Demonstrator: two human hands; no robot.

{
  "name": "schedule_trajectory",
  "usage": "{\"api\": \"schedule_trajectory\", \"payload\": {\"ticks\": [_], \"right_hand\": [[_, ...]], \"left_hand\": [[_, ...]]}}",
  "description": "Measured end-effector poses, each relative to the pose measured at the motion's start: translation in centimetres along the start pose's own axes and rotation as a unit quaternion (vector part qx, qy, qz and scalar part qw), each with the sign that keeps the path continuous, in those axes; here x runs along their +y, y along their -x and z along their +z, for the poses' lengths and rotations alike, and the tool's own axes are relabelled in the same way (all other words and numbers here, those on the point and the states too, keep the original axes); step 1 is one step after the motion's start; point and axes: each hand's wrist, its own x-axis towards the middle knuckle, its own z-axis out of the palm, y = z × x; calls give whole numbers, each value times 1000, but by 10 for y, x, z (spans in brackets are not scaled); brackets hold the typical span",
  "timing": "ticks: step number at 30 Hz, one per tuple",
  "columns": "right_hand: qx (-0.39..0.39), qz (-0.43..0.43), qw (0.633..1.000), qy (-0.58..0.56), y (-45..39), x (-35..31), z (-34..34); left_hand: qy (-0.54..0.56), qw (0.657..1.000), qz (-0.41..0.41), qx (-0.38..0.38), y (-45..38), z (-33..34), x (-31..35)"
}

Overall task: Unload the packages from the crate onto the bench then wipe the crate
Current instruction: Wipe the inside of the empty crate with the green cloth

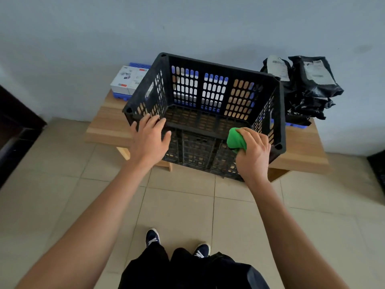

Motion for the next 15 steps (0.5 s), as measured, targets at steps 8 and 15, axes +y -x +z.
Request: {"api": "schedule_trajectory", "payload": {"ticks": [8,15], "right_hand": [[-235,15,963,-129,-55,-43,14],[-280,53,926,-247,-137,-92,66]], "left_hand": [[56,998,19,36,-8,-13,-8],[106,993,-4,51,-69,-27,-34]]}}
